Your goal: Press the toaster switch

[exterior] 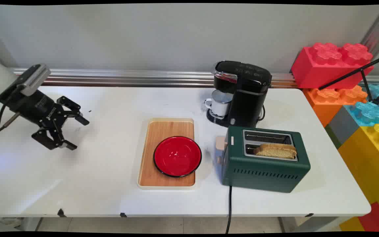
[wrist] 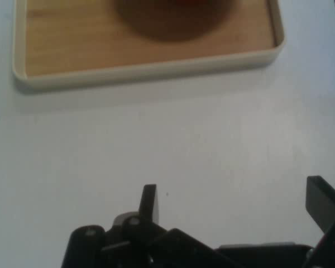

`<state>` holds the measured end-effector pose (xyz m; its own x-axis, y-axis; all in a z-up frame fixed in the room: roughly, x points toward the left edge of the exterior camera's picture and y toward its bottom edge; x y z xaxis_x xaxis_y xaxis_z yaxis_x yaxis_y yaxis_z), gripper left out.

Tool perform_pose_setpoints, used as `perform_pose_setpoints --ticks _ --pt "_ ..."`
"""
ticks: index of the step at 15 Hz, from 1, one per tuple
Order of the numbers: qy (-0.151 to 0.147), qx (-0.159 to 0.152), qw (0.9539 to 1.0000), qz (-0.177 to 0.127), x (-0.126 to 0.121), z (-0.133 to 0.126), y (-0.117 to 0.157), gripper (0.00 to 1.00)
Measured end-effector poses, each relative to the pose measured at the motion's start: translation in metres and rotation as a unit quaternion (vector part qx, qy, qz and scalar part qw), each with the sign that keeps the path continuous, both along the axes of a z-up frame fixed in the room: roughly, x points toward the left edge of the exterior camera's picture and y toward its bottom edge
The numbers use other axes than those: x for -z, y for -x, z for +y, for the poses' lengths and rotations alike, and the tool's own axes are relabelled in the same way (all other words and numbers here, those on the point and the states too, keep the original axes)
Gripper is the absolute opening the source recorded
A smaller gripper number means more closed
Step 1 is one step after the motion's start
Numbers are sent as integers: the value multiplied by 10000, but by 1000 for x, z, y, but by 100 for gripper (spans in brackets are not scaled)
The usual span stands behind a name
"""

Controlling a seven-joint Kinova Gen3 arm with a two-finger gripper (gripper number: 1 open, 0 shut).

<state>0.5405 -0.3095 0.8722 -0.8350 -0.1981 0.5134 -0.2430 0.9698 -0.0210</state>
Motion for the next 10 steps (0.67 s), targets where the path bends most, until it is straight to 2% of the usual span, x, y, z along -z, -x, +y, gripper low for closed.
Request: perform_pose_setpoints --ticks 5,10 --pt "114 -72 9989 444 -12 -7 11 100" --pt "243 -174 9945 1009 -27 -15 21 100"
